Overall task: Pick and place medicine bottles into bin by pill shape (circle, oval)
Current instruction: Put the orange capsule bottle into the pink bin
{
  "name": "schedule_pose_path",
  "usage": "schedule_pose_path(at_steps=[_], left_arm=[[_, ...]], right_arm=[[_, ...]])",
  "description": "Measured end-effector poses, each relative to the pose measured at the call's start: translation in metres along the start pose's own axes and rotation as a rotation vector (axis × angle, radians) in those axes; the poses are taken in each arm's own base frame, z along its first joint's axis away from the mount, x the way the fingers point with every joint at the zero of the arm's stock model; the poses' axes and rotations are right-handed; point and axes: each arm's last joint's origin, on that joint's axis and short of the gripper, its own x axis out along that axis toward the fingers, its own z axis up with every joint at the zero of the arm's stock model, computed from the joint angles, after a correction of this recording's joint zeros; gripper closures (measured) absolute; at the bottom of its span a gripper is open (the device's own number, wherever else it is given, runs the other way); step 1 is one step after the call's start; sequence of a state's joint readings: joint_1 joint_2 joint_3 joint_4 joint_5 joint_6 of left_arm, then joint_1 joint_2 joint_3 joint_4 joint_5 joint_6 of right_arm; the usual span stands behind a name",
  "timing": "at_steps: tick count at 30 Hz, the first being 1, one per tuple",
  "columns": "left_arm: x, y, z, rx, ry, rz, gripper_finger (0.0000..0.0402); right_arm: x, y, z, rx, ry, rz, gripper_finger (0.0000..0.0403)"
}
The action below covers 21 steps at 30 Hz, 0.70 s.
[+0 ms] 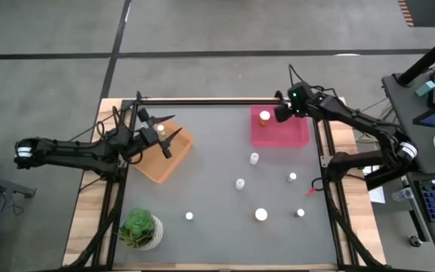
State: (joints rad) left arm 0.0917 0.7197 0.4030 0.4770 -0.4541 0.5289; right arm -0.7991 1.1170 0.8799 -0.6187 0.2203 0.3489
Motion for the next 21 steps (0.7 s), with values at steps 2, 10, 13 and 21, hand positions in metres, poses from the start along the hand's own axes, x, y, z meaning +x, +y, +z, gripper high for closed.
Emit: schedule_pose_path(at_steps=[2,10,13,21], left_arm=[[0.000,0.000,0.000,0.000,0.000,0.000,0.0187],[0.000,0.000,0.000,0.000,0.000,0.000,0.0187],[0.000,0.000,0.000,0.000,0.000,0.000,0.0187],[0.000,0.000,0.000,0.000,0.001,0.000,0.0187]], right_arm=[[0.008,-0.003,-0.004,0.008,0.010,-0.011,0.0191],[0.035,-0.006,-0.013,0.017,0.041,-0.047,0.0191],[0.043,-0.006,-0.014,0.012,0.056,-0.068,0.0191],[0.060,-0.005,-0.017,-0.001,0.098,-0.114,0.0191]])
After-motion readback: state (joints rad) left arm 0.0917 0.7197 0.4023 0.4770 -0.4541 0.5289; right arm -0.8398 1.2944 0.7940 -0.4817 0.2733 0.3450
